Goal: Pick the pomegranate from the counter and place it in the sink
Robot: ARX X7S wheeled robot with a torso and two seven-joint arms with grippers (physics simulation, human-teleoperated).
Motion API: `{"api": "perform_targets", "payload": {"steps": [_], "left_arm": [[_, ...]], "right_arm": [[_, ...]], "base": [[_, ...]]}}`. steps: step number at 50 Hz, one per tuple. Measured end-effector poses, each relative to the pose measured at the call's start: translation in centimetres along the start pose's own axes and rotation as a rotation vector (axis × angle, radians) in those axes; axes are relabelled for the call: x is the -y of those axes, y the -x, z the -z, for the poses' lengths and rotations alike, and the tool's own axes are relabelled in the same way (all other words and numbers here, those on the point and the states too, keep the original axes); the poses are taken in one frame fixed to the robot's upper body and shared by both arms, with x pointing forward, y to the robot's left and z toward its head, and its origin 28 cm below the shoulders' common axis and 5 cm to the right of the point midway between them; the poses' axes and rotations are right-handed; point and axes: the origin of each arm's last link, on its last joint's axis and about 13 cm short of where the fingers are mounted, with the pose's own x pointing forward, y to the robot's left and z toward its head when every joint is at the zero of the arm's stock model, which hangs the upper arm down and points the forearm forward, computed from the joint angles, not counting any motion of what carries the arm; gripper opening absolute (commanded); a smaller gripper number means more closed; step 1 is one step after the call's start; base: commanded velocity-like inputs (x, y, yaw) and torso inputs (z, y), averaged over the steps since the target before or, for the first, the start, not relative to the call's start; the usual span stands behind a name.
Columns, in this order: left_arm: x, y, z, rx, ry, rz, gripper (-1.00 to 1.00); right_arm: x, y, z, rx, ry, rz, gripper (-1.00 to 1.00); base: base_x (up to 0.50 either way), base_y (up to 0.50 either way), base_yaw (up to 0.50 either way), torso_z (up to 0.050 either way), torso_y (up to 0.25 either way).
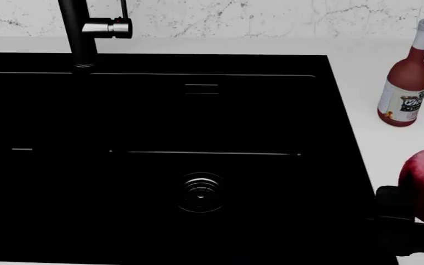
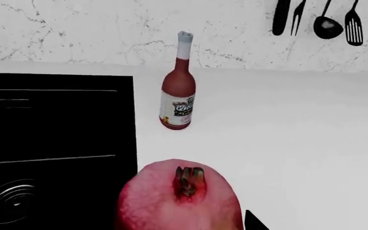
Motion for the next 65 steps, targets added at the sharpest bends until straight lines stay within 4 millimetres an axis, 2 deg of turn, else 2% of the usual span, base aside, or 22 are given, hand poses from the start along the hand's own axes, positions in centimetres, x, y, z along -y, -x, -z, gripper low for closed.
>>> {"api": "perform_targets", "payload": {"steps": [8,17,53,65], "left_arm": [[0.1,0.0,0.0,0.001,0.000,0.002,1.00],[0.0,-0.1,0.0,0.001,0.000,0.001,1.00],[0.0,-0.2,0.3,-0.003,0.006,0.001,1.00],[-0.1,-0.1,0.3,-0.002,0.007,0.000,1.00]], "right_arm": [[-1.1,-0.3,-0.9,0.029,0.033,-0.068,-1.00],[-2.4,-1.7,-1.8,0.049,0.057,-0.153,-1.00],[-8.8,-9.0,-3.8,-0.028,0.153,-0.467,-1.00],[-10.9,-11.5,-3.8,-0.074,0.179,-0.529,-1.00]], "base": [[0.00,0.00,0.00,0.000,0.000],[0.00,0.00,0.00,0.000,0.000],[0.00,0.00,0.00,0.000,0.000],[0.00,0.00,0.00,0.000,0.001]]}}
